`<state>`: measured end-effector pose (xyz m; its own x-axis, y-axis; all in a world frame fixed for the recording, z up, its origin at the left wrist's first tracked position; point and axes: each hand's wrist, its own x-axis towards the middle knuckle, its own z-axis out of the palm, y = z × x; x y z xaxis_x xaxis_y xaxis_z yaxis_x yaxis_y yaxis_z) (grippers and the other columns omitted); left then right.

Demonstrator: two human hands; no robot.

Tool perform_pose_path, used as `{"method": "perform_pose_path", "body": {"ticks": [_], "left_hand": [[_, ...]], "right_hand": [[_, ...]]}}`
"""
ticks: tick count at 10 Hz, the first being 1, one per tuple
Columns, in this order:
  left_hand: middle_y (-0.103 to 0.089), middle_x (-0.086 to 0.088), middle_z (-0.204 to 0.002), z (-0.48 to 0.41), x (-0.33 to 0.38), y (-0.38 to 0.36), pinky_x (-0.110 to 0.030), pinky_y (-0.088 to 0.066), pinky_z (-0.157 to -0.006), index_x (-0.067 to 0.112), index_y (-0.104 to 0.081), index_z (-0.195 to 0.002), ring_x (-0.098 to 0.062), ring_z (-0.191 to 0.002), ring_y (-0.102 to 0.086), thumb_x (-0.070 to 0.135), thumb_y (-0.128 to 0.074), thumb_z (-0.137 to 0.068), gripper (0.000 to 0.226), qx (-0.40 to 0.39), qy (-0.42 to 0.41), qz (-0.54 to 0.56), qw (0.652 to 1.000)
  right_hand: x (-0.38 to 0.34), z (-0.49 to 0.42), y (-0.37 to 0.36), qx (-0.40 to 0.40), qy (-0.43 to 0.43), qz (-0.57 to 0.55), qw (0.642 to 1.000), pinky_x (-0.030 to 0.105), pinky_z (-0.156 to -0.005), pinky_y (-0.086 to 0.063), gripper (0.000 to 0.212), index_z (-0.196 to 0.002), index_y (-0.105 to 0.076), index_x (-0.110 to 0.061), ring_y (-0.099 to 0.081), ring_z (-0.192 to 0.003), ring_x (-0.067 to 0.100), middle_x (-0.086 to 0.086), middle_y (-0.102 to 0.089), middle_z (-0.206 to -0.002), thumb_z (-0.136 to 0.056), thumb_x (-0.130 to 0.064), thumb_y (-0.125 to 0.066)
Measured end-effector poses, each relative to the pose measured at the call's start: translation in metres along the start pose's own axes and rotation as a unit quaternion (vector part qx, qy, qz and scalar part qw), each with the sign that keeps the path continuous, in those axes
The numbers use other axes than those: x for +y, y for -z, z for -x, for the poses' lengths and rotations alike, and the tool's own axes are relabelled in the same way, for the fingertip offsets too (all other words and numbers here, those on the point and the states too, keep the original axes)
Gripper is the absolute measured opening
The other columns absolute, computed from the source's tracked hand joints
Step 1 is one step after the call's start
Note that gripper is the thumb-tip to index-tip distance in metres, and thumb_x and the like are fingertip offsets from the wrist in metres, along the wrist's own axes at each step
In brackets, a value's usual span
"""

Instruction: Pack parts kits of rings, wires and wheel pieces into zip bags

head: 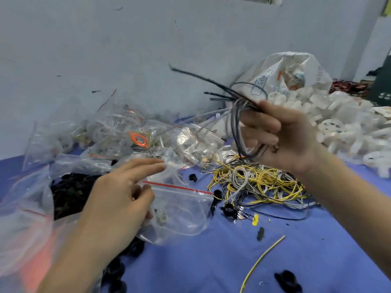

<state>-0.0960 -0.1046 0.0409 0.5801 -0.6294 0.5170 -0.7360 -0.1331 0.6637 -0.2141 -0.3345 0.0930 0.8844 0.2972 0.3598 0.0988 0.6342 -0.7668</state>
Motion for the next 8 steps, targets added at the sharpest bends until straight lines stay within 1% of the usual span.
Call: {"method": "perform_pose_path", "body": {"ticks": [1,2,3,4,5,6,7,8], "left_hand": [[-0.067,0.019,-0.114,-0.002,0.009,0.000,-0.008,-0.048,-0.076,0.030,-0.071,-0.098,0.004,-0.085,-0.067,-0.009,-0.066,-0.080,0.043,-0.033,-0.030,0.073,0.996],[-0.070,-0.010,-0.094,-0.001,0.015,-0.004,-0.030,-0.060,-0.070,0.018,-0.078,-0.093,-0.021,-0.077,-0.073,-0.003,-0.067,-0.057,0.043,-0.105,-0.023,0.224,0.969],[-0.069,-0.008,-0.095,0.005,0.011,-0.009,-0.028,-0.058,-0.057,0.018,-0.077,-0.093,-0.024,-0.068,-0.072,-0.012,-0.066,-0.067,0.041,-0.112,-0.029,0.228,0.967],[-0.054,0.035,-0.126,0.005,0.014,-0.010,-0.004,-0.045,-0.082,0.039,-0.062,-0.106,0.009,-0.105,-0.060,-0.003,-0.049,-0.083,0.050,-0.059,-0.088,0.091,0.990],[-0.046,0.037,-0.133,0.004,0.028,-0.020,0.000,-0.038,-0.088,0.039,-0.056,-0.112,0.015,-0.112,-0.053,-0.003,-0.045,-0.070,0.060,-0.077,-0.158,0.049,0.983],[-0.043,0.029,-0.141,0.010,0.041,-0.042,-0.002,-0.031,-0.098,0.029,-0.055,-0.123,0.008,-0.126,-0.046,-0.010,-0.045,-0.069,0.068,-0.092,-0.209,0.057,0.972],[-0.044,0.033,-0.139,0.009,0.035,-0.047,0.000,-0.031,-0.095,0.033,-0.054,-0.126,0.013,-0.120,-0.048,-0.005,-0.045,-0.071,0.067,-0.074,-0.188,0.061,0.978],[-0.048,0.039,-0.132,0.001,0.012,-0.032,0.005,-0.039,-0.060,0.056,-0.057,-0.112,0.012,-0.065,-0.059,0.007,-0.046,-0.071,0.065,0.022,-0.101,0.084,0.991]], "right_hand": [[0.057,-0.016,-0.015,-0.068,-0.002,0.004,0.998,0.026,-0.071,-0.042,0.029,-0.118,-0.056,0.004,-0.034,-0.059,0.015,0.005,-0.041,-0.062,-0.093,-0.006,-0.045],[0.105,-0.029,-0.006,-0.018,-0.068,-0.026,0.997,0.020,-0.065,-0.047,0.024,-0.107,-0.065,-0.007,-0.029,-0.050,0.009,-0.002,-0.050,-0.053,-0.085,-0.013,-0.056],[0.116,-0.037,0.000,0.129,-0.110,-0.003,0.986,0.021,-0.071,-0.040,0.019,-0.092,-0.071,-0.015,-0.044,-0.055,0.006,-0.005,-0.059,-0.063,-0.078,-0.013,-0.058],[0.119,-0.042,0.005,0.295,-0.138,0.035,0.945,0.023,-0.071,-0.043,0.019,-0.083,-0.064,-0.011,-0.052,-0.073,0.012,0.004,-0.059,-0.082,-0.084,-0.009,-0.045],[0.123,-0.056,0.013,0.476,-0.172,0.242,0.828,0.014,-0.059,-0.037,0.026,-0.100,-0.057,0.015,-0.053,-0.070,0.016,0.014,-0.056,-0.091,-0.079,0.009,-0.043],[0.146,-0.076,-0.020,0.554,-0.391,0.608,0.412,0.028,-0.075,-0.041,0.064,-0.123,-0.046,0.021,-0.056,-0.076,0.040,0.035,-0.051,-0.127,-0.071,0.035,-0.012],[0.151,-0.071,-0.031,0.403,-0.473,0.691,0.369,0.032,-0.043,-0.030,0.085,-0.134,-0.040,0.012,-0.052,-0.063,0.033,0.032,-0.043,-0.136,-0.066,0.038,0.004],[0.137,-0.083,-0.020,0.035,-0.344,0.897,0.277,0.023,-0.063,-0.043,0.041,-0.129,-0.047,-0.003,-0.054,-0.096,0.019,0.008,-0.055,-0.123,-0.095,0.013,-0.030]]}}
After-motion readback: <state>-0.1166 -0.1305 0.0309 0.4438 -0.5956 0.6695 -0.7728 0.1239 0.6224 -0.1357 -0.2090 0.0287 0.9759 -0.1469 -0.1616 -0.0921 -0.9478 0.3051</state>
